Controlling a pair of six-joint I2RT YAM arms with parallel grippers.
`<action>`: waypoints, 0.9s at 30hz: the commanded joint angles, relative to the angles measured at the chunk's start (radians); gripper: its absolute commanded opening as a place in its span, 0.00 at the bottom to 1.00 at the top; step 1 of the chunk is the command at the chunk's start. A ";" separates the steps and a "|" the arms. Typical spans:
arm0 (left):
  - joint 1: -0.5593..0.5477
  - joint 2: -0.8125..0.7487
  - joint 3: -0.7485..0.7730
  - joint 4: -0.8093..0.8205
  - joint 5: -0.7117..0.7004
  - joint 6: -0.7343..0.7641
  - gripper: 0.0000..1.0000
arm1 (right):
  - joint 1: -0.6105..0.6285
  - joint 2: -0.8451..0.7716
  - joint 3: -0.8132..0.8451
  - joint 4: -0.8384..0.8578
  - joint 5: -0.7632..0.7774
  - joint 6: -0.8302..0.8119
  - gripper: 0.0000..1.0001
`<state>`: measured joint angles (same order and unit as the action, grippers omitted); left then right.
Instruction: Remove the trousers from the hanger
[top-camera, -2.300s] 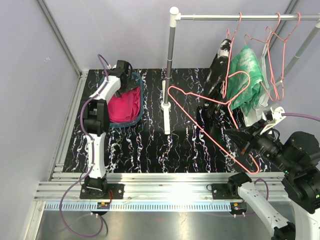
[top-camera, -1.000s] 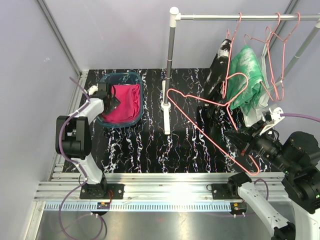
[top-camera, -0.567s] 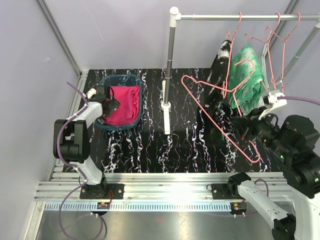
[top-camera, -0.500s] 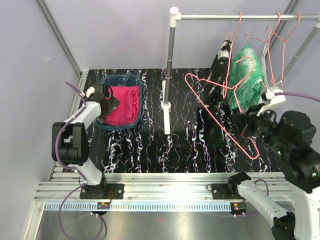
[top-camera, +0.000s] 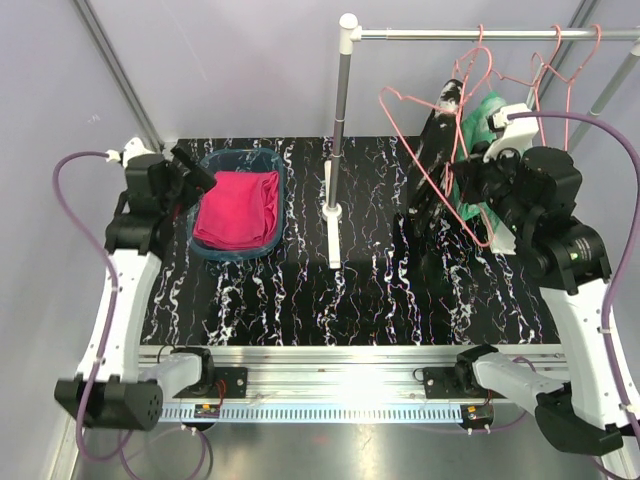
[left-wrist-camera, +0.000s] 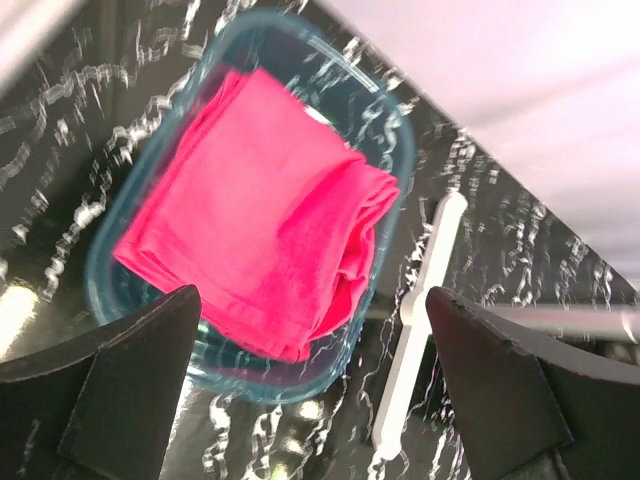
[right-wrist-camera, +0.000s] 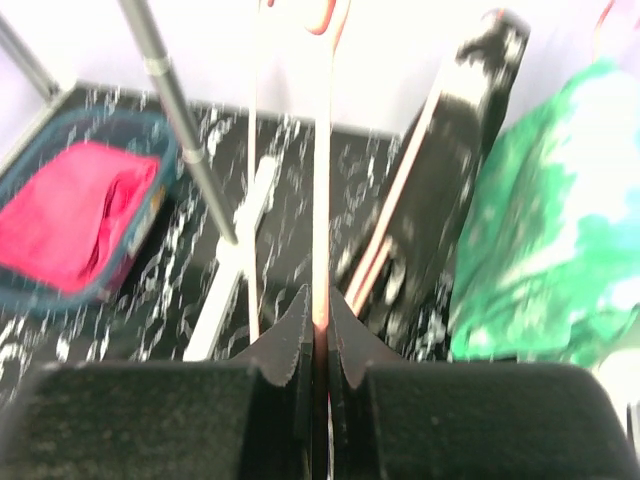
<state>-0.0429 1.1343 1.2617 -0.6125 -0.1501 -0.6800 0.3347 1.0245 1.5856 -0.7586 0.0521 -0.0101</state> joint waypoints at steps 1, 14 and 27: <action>0.003 -0.068 0.018 -0.076 0.136 0.141 0.99 | 0.004 0.012 0.027 0.238 0.032 -0.036 0.00; 0.003 -0.209 -0.047 -0.227 0.242 0.350 0.99 | 0.210 0.258 0.057 0.498 0.386 -0.214 0.00; 0.003 -0.291 -0.048 -0.253 0.280 0.347 0.99 | 0.320 0.468 0.113 0.545 0.600 -0.209 0.00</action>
<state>-0.0418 0.8593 1.2076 -0.8829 0.0895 -0.3477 0.6369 1.4773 1.6398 -0.2771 0.5640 -0.2249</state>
